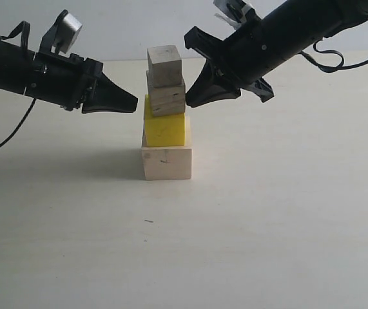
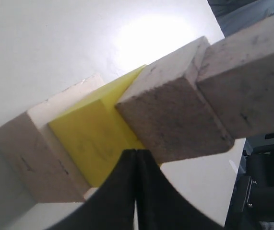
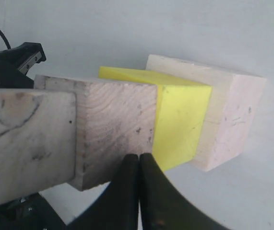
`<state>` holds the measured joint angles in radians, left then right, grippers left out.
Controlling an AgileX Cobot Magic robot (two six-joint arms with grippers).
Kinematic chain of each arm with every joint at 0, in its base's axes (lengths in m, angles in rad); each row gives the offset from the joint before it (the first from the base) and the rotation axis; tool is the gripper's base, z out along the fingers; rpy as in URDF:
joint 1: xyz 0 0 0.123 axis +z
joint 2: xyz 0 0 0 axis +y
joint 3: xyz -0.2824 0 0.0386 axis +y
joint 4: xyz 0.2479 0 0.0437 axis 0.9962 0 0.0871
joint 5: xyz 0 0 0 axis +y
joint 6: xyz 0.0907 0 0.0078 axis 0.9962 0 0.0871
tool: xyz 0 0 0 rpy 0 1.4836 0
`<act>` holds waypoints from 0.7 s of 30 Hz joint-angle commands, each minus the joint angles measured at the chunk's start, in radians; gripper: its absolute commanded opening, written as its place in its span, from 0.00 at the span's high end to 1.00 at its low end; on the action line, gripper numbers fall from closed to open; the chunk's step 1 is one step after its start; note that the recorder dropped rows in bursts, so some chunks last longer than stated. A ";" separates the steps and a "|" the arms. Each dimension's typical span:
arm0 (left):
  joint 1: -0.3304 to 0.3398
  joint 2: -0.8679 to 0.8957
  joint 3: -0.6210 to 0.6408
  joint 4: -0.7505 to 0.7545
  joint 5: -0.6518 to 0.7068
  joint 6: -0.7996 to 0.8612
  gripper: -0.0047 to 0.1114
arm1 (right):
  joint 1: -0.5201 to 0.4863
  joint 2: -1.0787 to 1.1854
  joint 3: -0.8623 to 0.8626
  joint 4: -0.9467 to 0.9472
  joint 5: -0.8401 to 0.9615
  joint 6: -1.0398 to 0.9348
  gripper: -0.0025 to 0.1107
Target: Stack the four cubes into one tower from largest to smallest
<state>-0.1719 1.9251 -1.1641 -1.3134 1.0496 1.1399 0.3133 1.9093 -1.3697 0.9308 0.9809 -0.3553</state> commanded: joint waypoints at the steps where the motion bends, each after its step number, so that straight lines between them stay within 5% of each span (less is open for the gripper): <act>1: 0.001 -0.008 0.003 -0.015 0.005 0.005 0.96 | 0.001 -0.012 0.004 0.004 0.016 -0.011 0.98; 21: 0.001 -0.008 0.003 -0.015 -0.017 0.005 0.96 | 0.001 -0.012 0.004 0.008 0.045 -0.020 0.98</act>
<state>-0.1719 1.9251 -1.1641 -1.3153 1.0370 1.1399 0.3133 1.9093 -1.3697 0.9308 1.0134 -0.3618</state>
